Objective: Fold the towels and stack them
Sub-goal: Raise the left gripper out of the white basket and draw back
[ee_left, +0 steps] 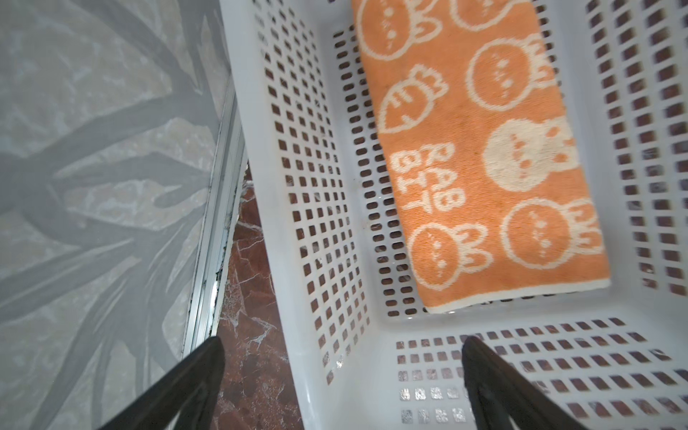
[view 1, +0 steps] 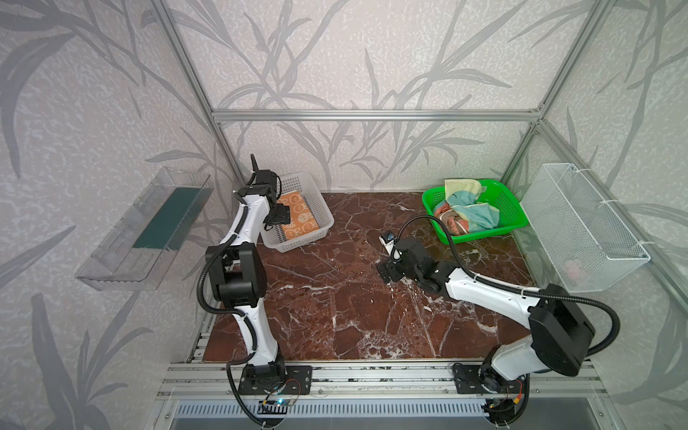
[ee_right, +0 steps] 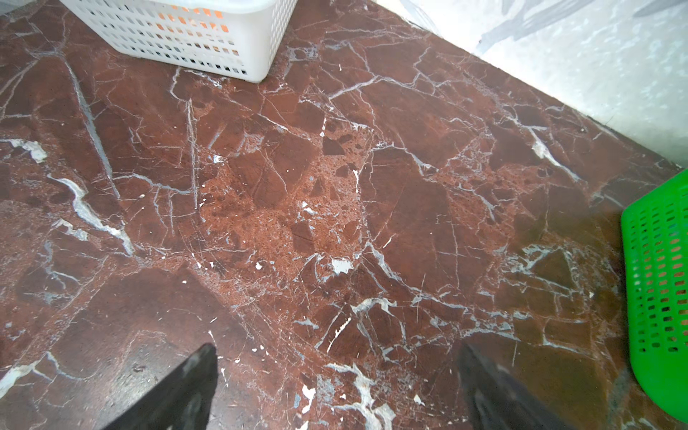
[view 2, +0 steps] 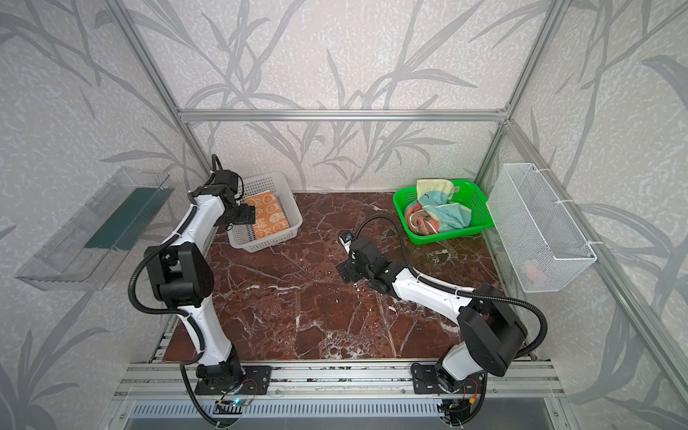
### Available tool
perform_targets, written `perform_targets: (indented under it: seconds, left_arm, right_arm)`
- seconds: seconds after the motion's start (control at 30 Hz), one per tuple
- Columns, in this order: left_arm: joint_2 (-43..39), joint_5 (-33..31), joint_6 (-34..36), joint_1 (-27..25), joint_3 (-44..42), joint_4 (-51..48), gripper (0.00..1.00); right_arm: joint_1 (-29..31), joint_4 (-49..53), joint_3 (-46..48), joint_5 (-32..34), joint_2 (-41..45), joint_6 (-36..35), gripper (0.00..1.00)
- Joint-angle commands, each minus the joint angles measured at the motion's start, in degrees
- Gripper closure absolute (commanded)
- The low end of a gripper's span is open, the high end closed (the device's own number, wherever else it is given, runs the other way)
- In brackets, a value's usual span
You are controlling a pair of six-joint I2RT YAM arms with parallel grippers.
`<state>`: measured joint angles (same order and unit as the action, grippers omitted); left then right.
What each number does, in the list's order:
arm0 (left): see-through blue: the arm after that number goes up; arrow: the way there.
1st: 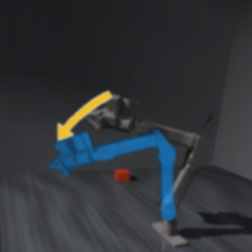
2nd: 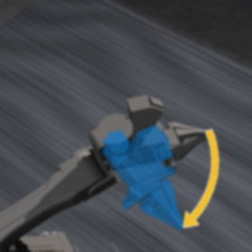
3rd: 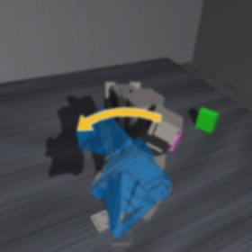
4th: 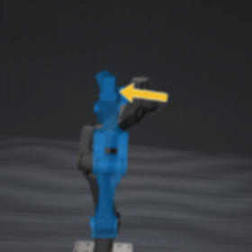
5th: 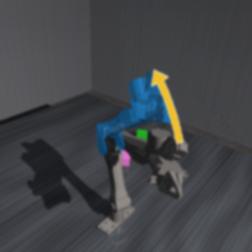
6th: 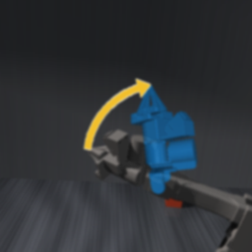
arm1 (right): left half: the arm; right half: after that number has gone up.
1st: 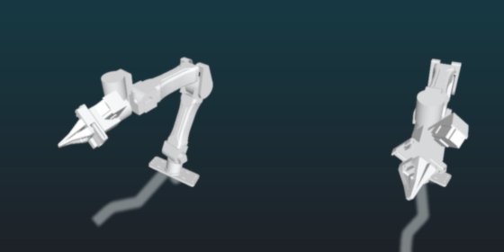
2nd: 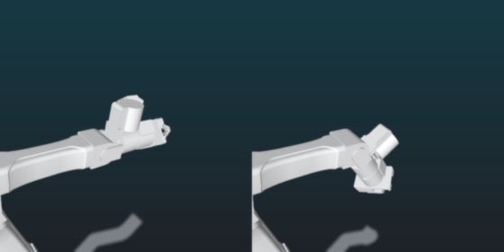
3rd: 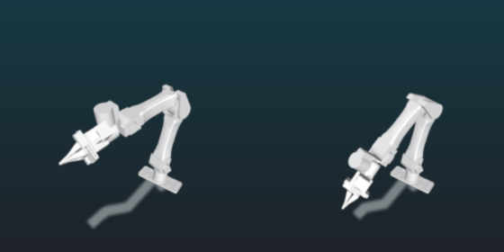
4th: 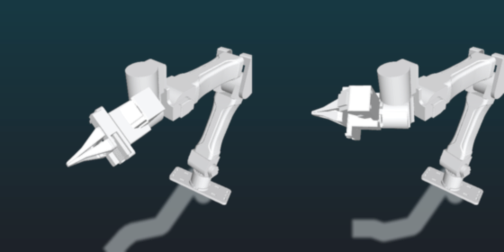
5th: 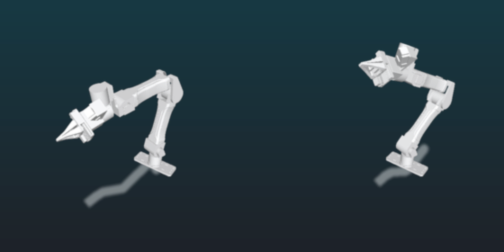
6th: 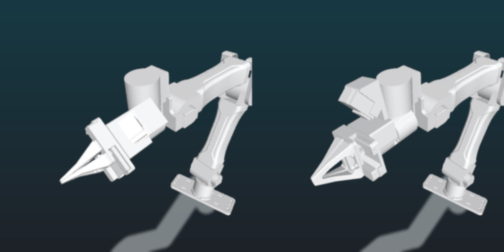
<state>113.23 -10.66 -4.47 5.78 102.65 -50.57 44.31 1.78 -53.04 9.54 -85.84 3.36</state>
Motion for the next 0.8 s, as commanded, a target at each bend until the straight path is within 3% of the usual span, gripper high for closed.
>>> perform_targets:
  seconds: [0.0,0.23,0.37,0.5,0.77]
  left_arm:
    - [0.0,-0.5,-3.5,-0.2,-1.9,1.3,0.01]
    - [-1.4,10.5,-6.1,-0.2,-7.1,4.8,0.01]
    - [-2.7,12.5,-7.9,-0.3,-10.9,7.1,0.01]
    - [-4.6,20.7,-9.2,-0.6,-14.6,10.7,0.01]
    - [-11.5,19.7,-10.2,-1.0,-17.7,13.1,0.01]
  right_arm:
    - [0.3,0.4,1.2,-0.1,1.9,0.6,0.01]
    - [0.3,0.2,1.2,-0.8,1.5,0.9,0.01]
    - [0.3,-0.2,1.4,-1.0,1.8,1.1,0.01]
    - [0.4,-0.6,1.8,-1.1,1.9,1.1,0.01]
    - [0.3,-1.1,2.7,-1.5,2.3,1.1,0.01]
